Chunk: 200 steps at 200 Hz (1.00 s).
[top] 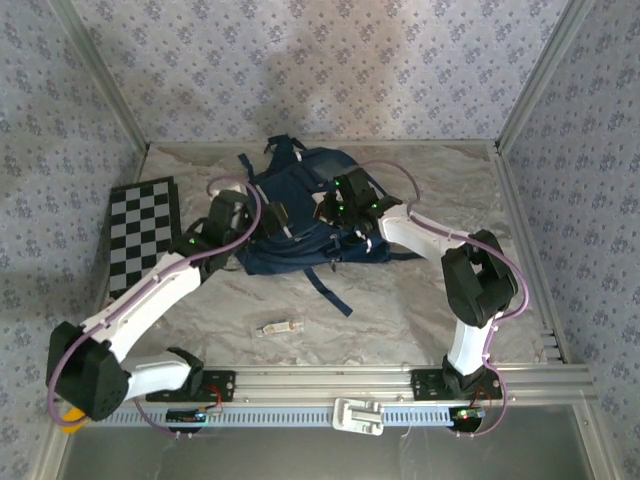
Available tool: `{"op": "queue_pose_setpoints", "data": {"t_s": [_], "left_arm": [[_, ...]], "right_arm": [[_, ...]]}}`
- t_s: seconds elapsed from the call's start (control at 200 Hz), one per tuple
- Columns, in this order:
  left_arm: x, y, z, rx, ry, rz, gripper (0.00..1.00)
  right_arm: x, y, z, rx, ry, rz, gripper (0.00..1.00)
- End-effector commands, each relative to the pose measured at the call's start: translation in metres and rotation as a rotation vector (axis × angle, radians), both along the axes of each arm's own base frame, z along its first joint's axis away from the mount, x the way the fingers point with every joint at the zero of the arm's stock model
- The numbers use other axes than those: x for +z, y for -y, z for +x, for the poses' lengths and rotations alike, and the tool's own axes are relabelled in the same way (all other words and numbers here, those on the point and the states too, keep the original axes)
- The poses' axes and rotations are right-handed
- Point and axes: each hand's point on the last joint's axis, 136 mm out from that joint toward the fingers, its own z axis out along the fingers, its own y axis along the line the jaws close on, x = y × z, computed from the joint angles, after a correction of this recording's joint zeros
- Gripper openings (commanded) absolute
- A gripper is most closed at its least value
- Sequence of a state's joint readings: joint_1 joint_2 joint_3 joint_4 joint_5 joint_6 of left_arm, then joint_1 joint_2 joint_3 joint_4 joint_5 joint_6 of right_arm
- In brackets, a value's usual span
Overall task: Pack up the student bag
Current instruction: Unzip the student bag at the center of the table.
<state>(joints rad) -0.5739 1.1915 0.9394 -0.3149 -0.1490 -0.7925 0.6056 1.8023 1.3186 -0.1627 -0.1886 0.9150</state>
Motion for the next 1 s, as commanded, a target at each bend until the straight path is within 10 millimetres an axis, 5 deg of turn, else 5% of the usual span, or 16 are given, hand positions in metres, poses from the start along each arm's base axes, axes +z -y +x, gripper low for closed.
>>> {"op": "queue_pose_setpoints", "data": {"t_s": [0.0,0.19,0.425,0.994], "left_arm": [[-0.036,0.003,-0.026,0.057,-0.117,0.076,1.0],[-0.057,0.029,-0.035,0.085,-0.135,0.128,1.0],[-0.067,0.06,-0.02,0.091,-0.107,0.122,1.0],[-0.063,0.068,0.013,0.242,-0.039,0.043,1.0]], "right_arm": [[0.052,-0.006,0.013,-0.071,0.116,0.12,0.0],[0.052,-0.012,0.009,-0.08,0.117,0.11,0.0],[0.044,-0.014,0.011,-0.1,0.104,0.135,0.0],[0.042,-0.023,0.005,-0.127,0.079,0.234,0.0]]}}
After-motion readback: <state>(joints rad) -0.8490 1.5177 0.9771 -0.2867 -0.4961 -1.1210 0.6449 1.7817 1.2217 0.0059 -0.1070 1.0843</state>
